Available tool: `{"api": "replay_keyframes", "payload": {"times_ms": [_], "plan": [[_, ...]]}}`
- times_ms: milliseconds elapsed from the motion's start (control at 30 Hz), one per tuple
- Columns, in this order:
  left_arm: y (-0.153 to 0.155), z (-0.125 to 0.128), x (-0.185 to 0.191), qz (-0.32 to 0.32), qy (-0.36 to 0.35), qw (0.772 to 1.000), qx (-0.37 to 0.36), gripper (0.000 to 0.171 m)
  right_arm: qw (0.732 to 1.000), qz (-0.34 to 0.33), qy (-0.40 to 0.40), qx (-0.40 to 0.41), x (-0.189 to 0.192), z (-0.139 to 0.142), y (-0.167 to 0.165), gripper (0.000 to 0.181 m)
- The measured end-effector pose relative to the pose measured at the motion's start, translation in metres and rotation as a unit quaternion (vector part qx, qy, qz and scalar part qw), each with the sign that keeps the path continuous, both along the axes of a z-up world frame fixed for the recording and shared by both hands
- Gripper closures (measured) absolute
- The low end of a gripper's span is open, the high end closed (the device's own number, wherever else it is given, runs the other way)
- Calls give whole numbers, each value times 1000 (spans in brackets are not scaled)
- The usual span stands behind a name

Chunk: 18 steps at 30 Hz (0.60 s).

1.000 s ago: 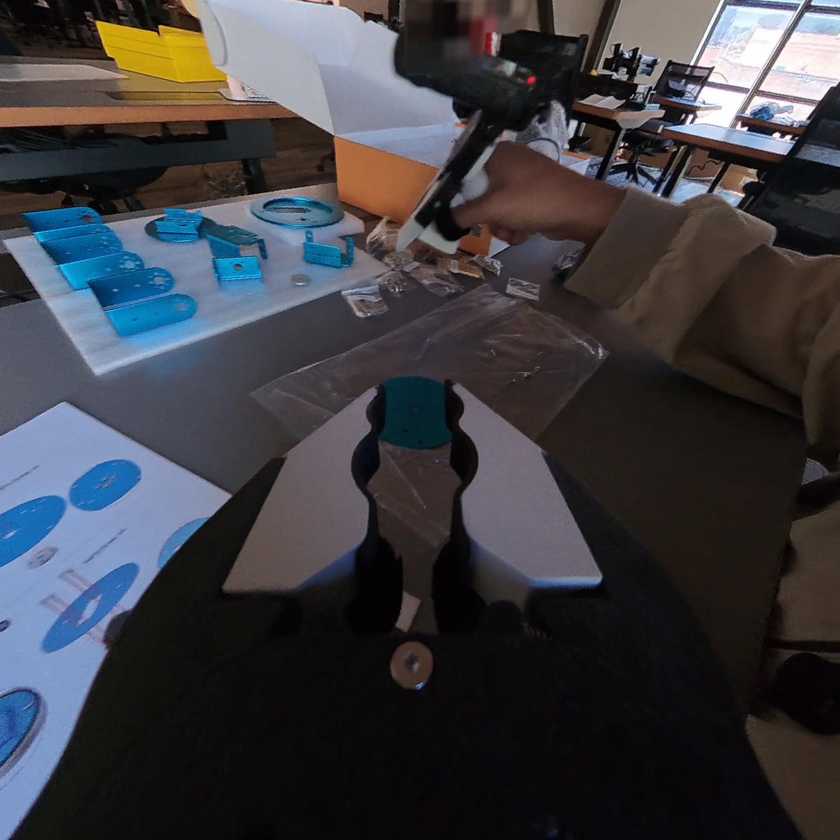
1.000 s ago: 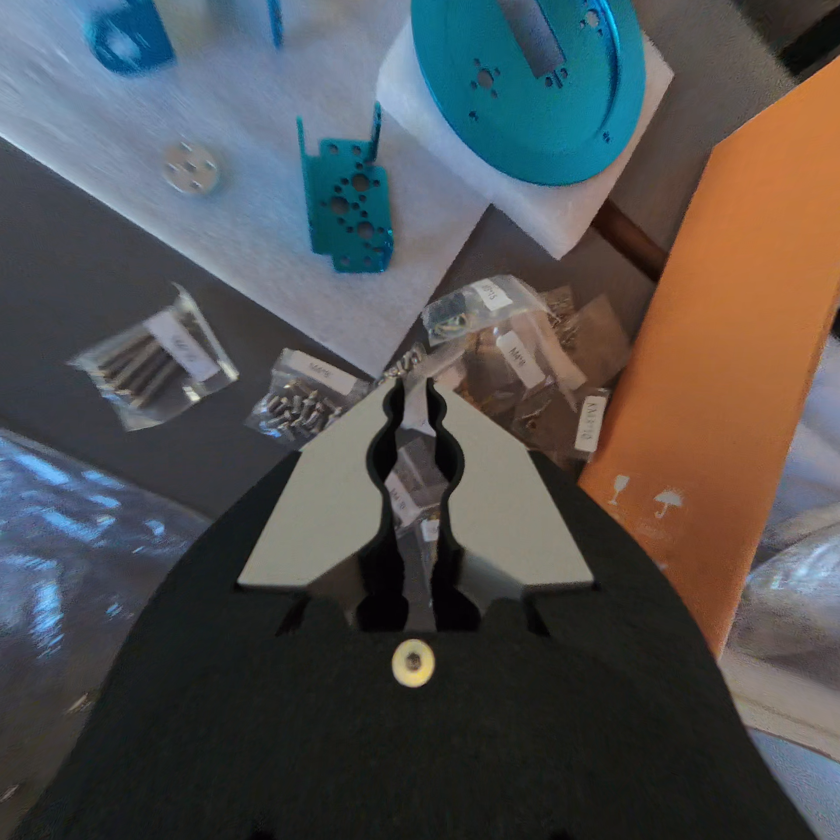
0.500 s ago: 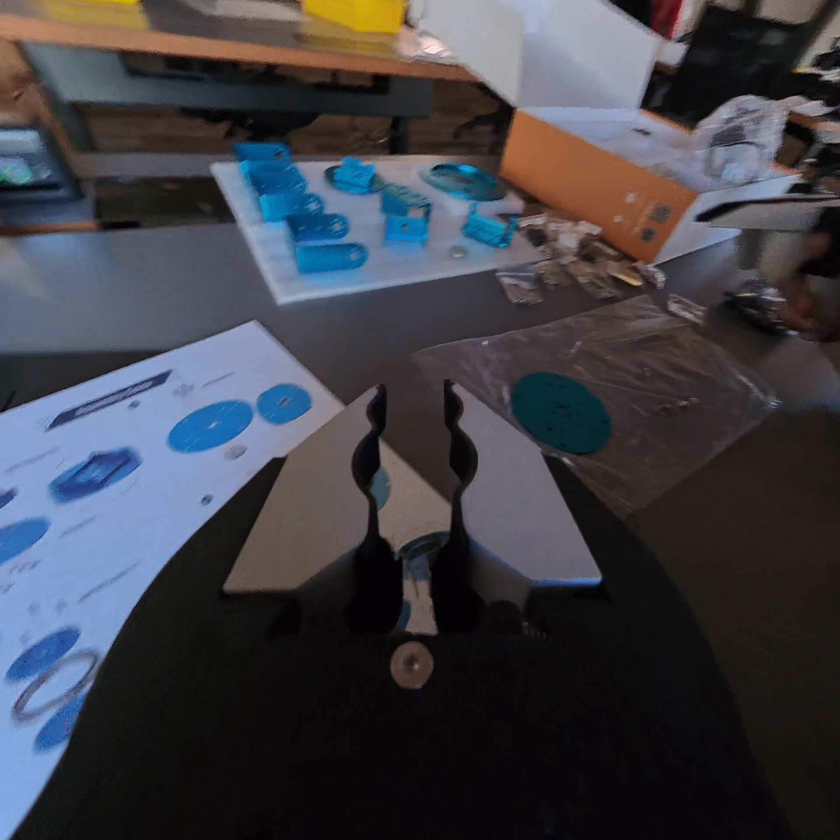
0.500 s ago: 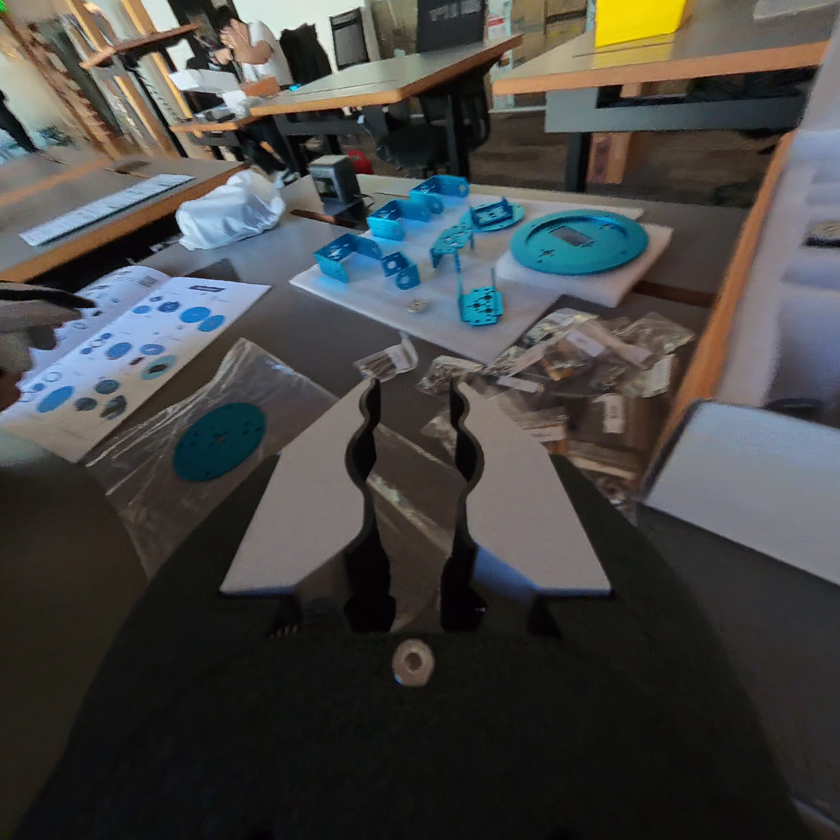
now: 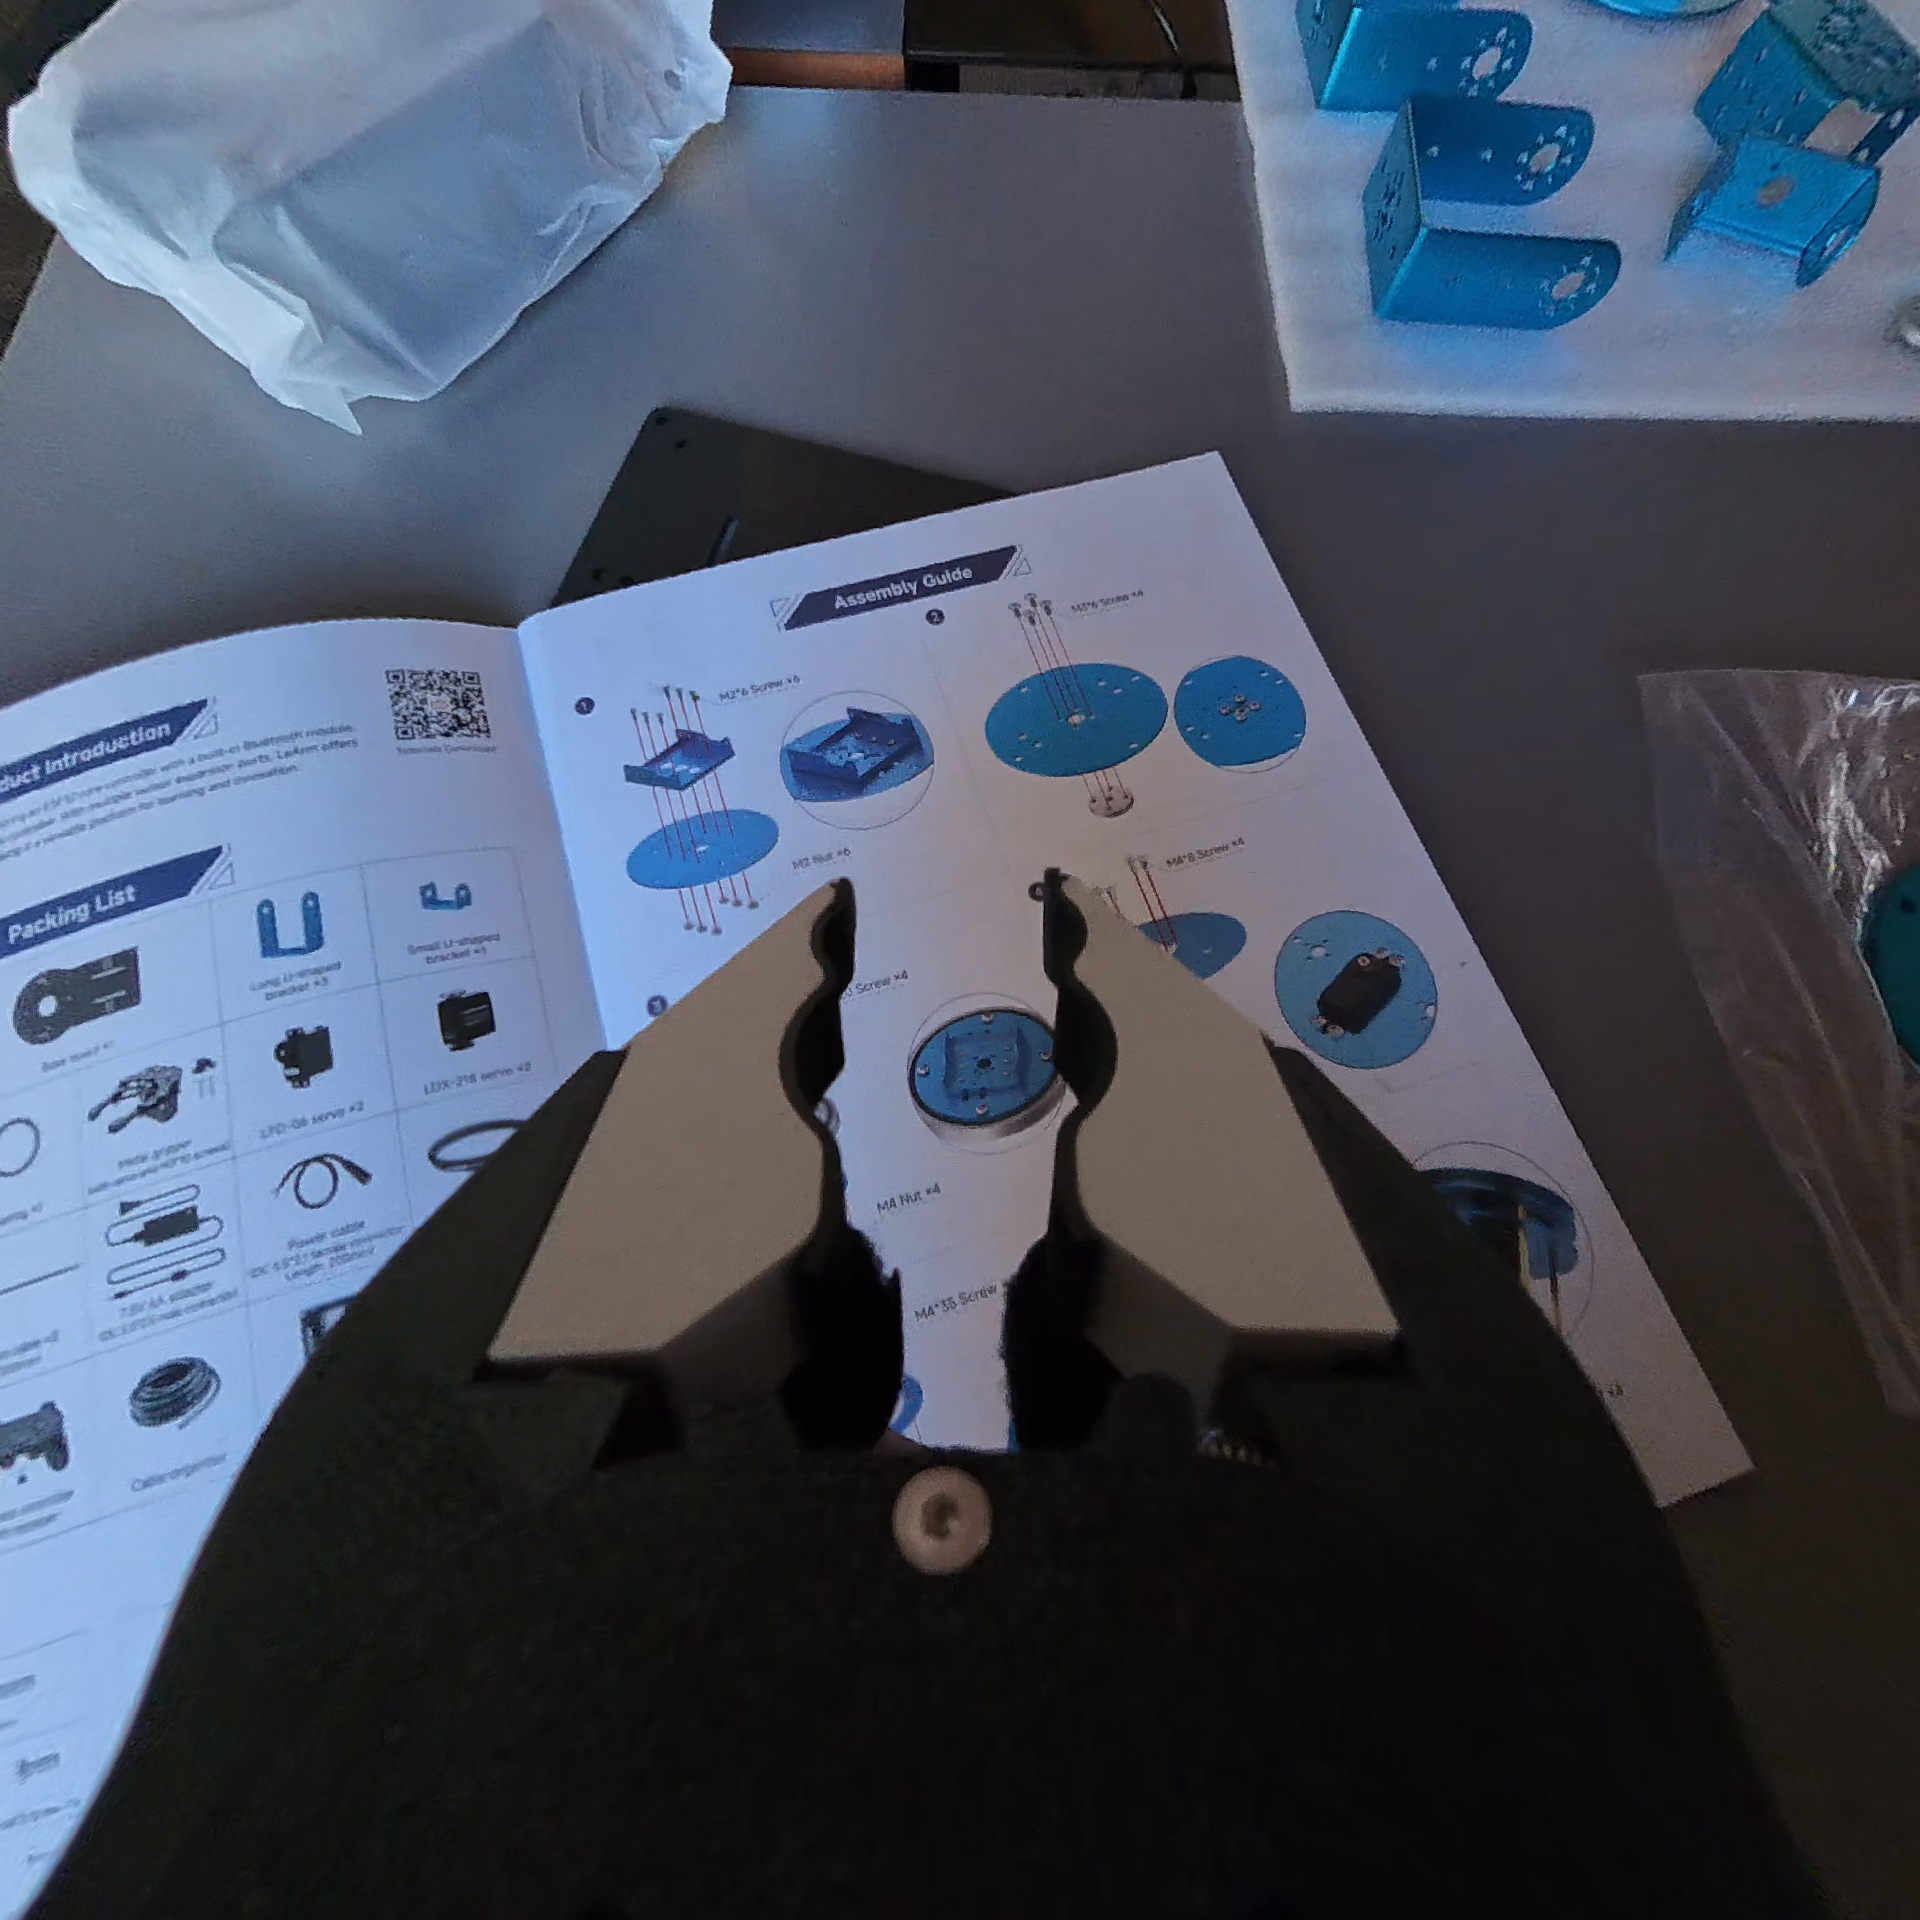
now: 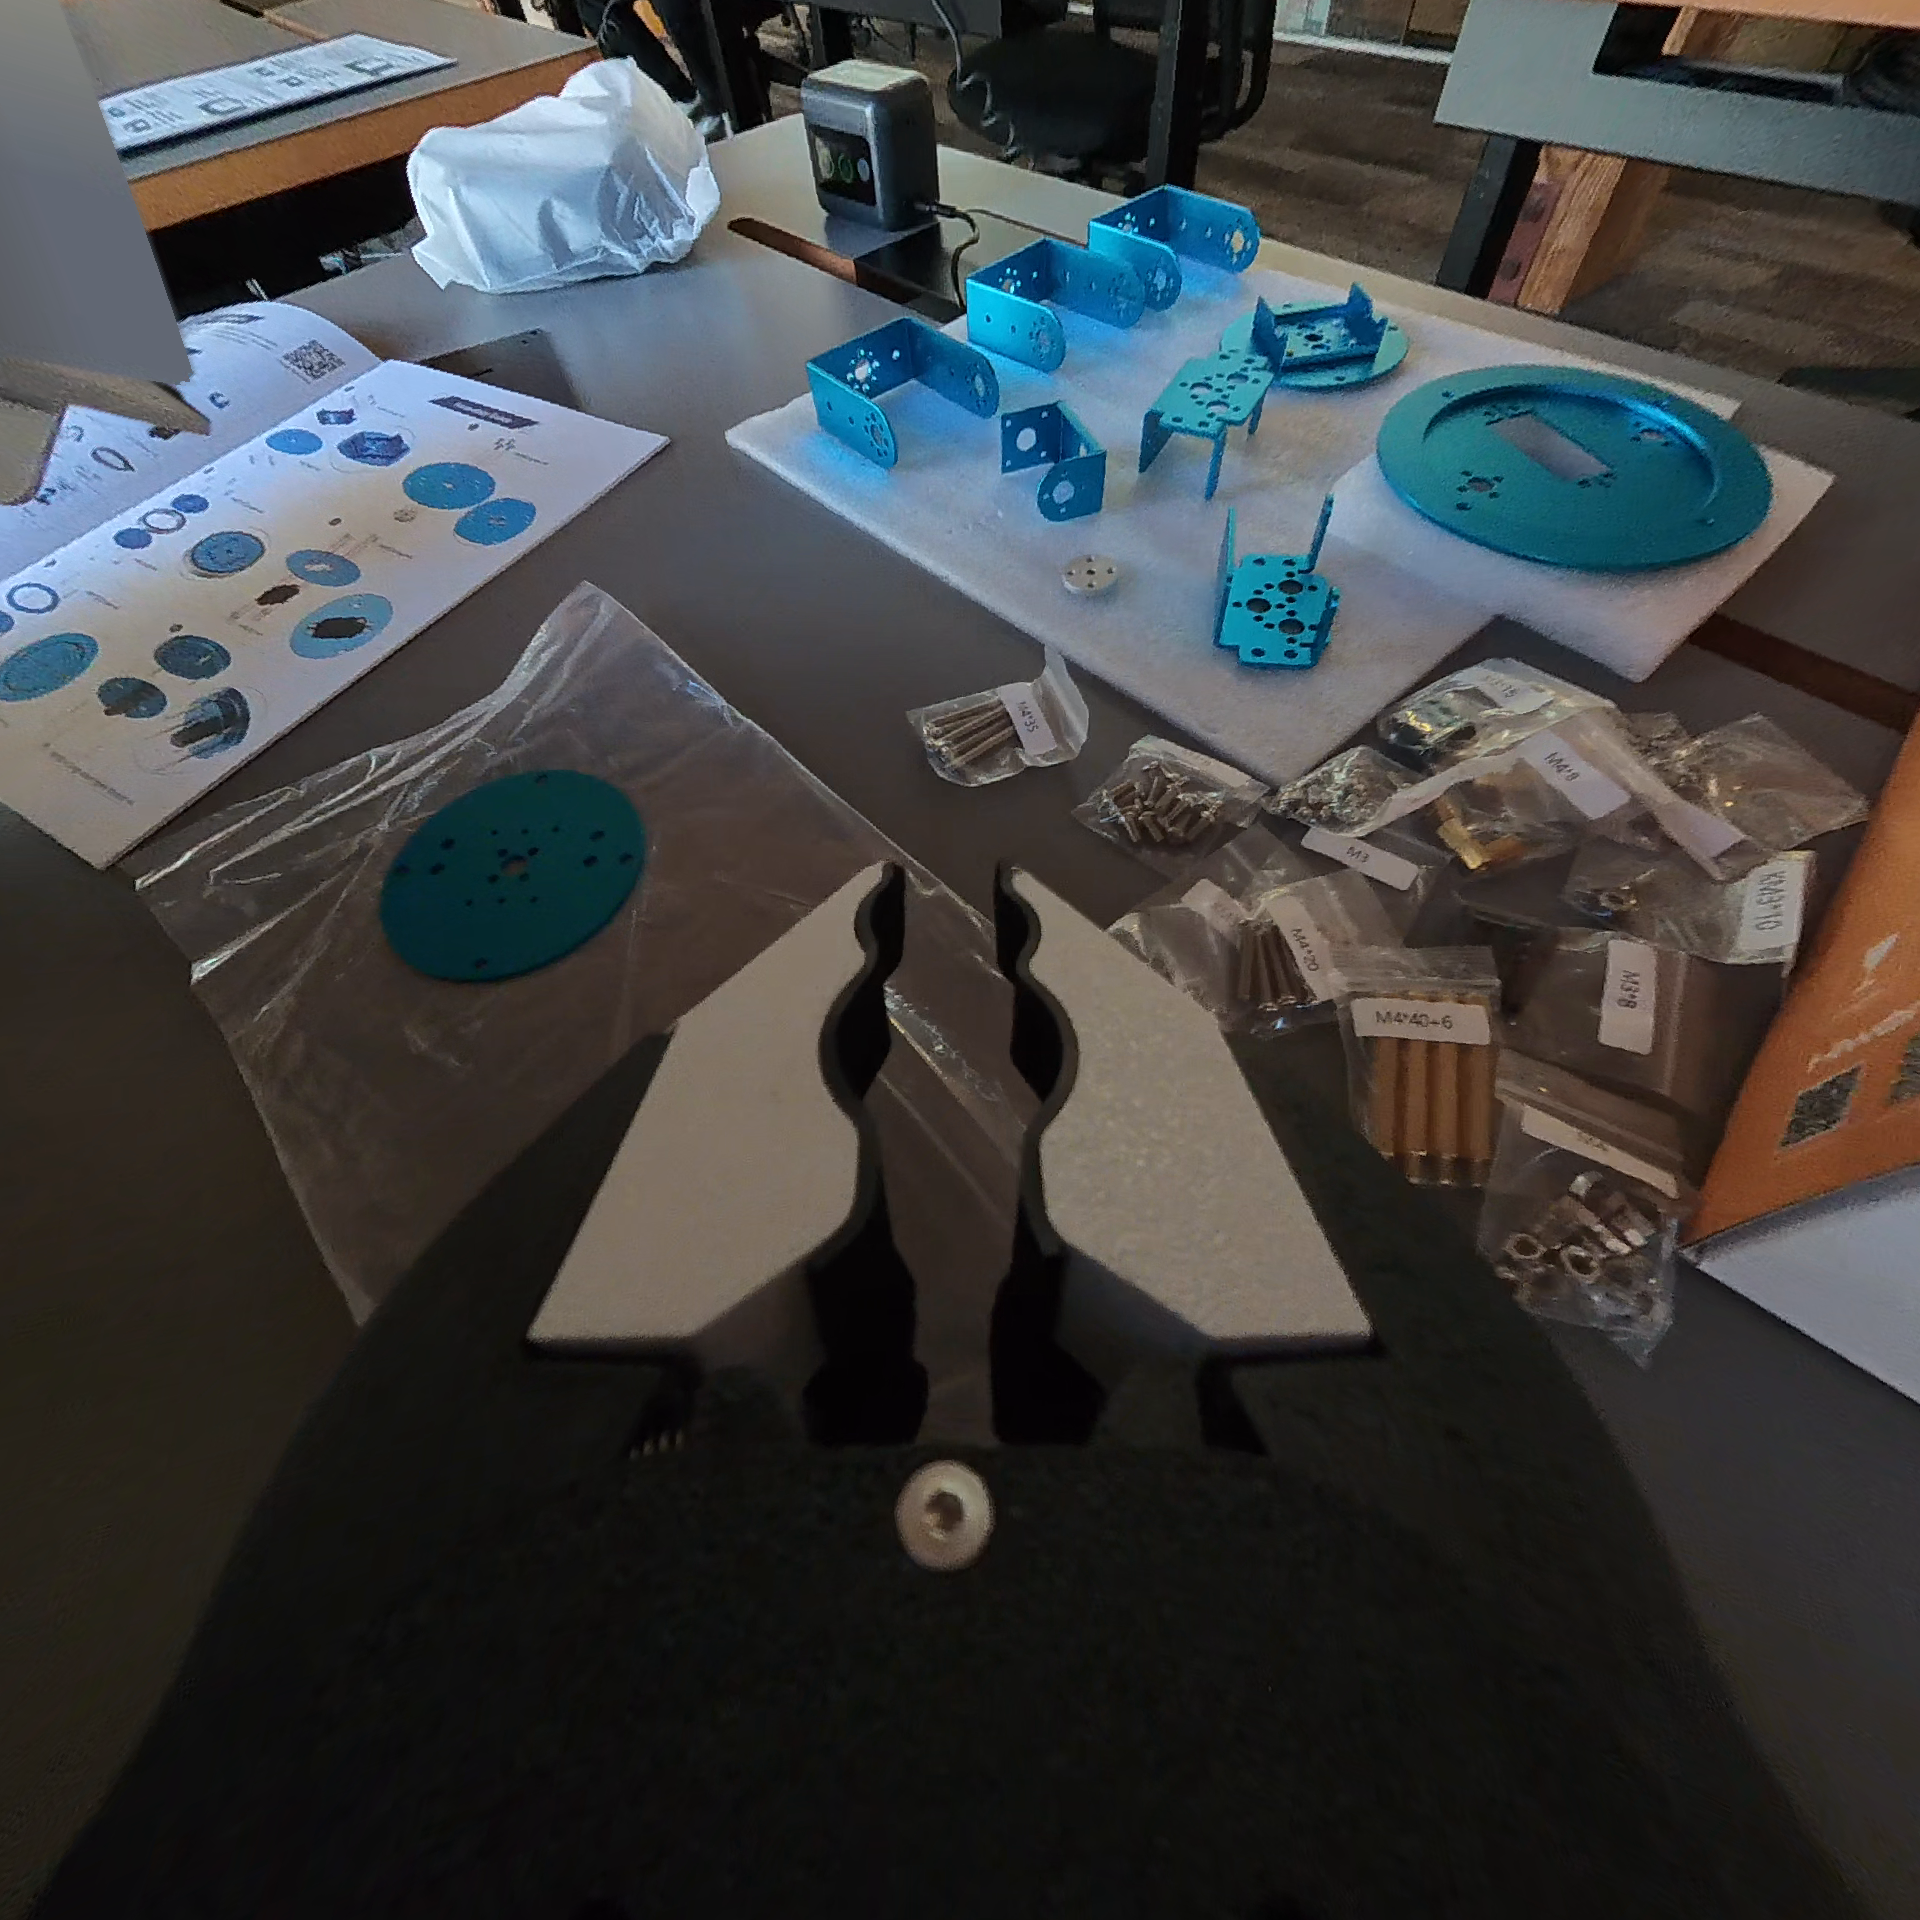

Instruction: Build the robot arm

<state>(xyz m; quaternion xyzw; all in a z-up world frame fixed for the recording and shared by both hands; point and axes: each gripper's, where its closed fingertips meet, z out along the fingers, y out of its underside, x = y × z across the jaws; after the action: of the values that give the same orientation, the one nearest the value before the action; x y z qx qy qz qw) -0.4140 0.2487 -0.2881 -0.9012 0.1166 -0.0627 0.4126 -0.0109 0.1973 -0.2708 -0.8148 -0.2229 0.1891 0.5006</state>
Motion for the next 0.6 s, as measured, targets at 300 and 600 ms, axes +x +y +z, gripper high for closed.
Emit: {"api": "replay_keyframes", "payload": {"times_ms": [300,600], "plan": [[2,-12,3,-11,17,1000,-11,135,1000,12,2,-24,-7,-8,-4,167],[-3,0,17,-36,-6,999,3,135,1000,13,-11,-20,-11,-9,-4,167]]}}
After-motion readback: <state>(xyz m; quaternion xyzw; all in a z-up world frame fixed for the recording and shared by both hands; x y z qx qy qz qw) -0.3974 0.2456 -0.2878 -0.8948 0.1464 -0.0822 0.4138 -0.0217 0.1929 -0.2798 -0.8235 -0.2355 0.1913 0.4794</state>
